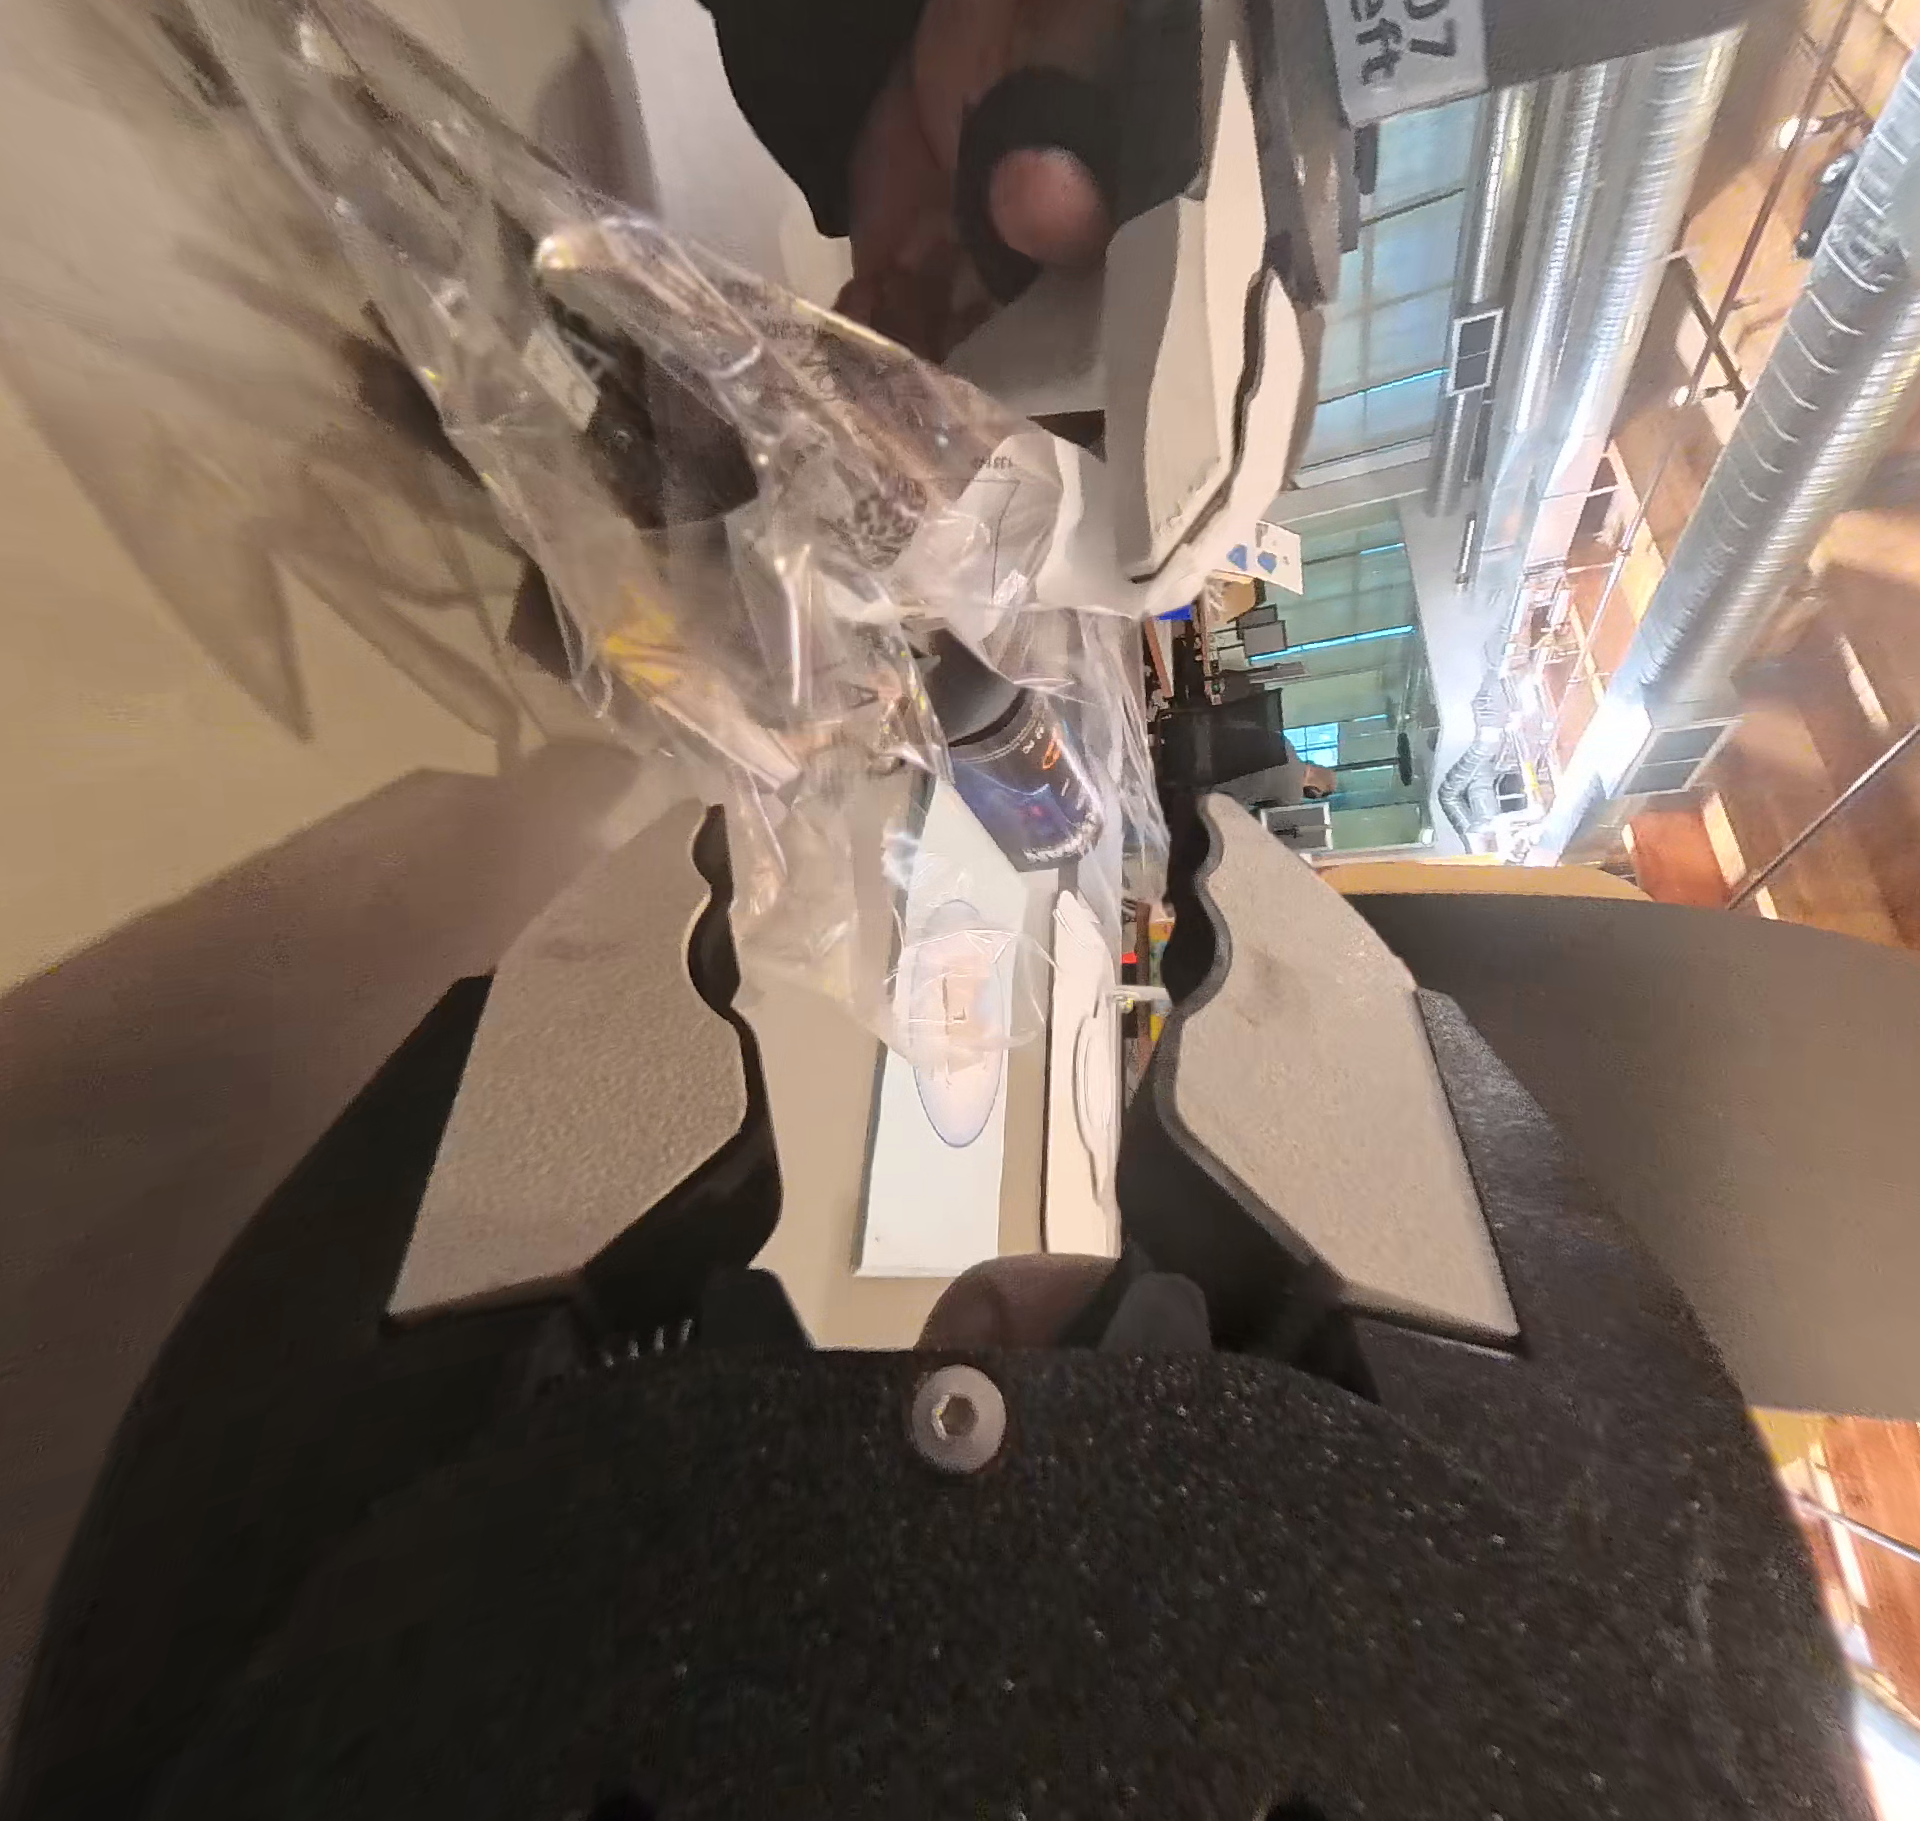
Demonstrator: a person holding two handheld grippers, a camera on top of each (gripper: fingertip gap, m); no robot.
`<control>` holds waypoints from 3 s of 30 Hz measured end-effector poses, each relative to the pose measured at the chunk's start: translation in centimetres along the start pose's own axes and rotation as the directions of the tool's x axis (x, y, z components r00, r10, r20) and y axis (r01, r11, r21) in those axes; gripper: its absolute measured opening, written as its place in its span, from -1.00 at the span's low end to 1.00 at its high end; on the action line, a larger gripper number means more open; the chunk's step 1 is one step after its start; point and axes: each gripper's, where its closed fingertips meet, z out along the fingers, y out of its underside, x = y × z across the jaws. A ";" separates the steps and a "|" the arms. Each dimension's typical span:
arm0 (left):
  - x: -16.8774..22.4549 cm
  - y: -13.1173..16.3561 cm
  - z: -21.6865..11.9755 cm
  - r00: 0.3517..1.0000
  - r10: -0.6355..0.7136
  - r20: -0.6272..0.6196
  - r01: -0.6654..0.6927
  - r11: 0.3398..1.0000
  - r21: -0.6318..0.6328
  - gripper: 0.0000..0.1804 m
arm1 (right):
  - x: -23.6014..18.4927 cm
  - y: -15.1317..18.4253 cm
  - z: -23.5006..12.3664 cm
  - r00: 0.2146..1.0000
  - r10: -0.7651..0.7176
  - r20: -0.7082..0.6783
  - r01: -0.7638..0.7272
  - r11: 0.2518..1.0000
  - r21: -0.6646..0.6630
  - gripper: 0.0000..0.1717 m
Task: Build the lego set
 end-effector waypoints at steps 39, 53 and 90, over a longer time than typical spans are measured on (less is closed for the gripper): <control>0.3 1.5 0.8 0.994 -0.086 -0.066 0.083 0.995 -0.047 -0.99 | -1.0 0.7 2.2 0.990 -0.118 0.079 0.119 0.993 -0.012 -0.85; -0.2 -0.6 -2.7 0.991 -0.061 0.118 0.061 0.998 0.005 -0.48 | 1.2 2.4 0.6 0.980 0.118 0.157 -0.085 0.975 -0.204 -0.99; -8.3 0.2 2.9 0.730 -0.262 0.631 0.105 0.955 0.276 0.03 | 21.3 6.9 -3.0 0.872 0.489 -0.022 -0.372 0.632 -0.680 -1.00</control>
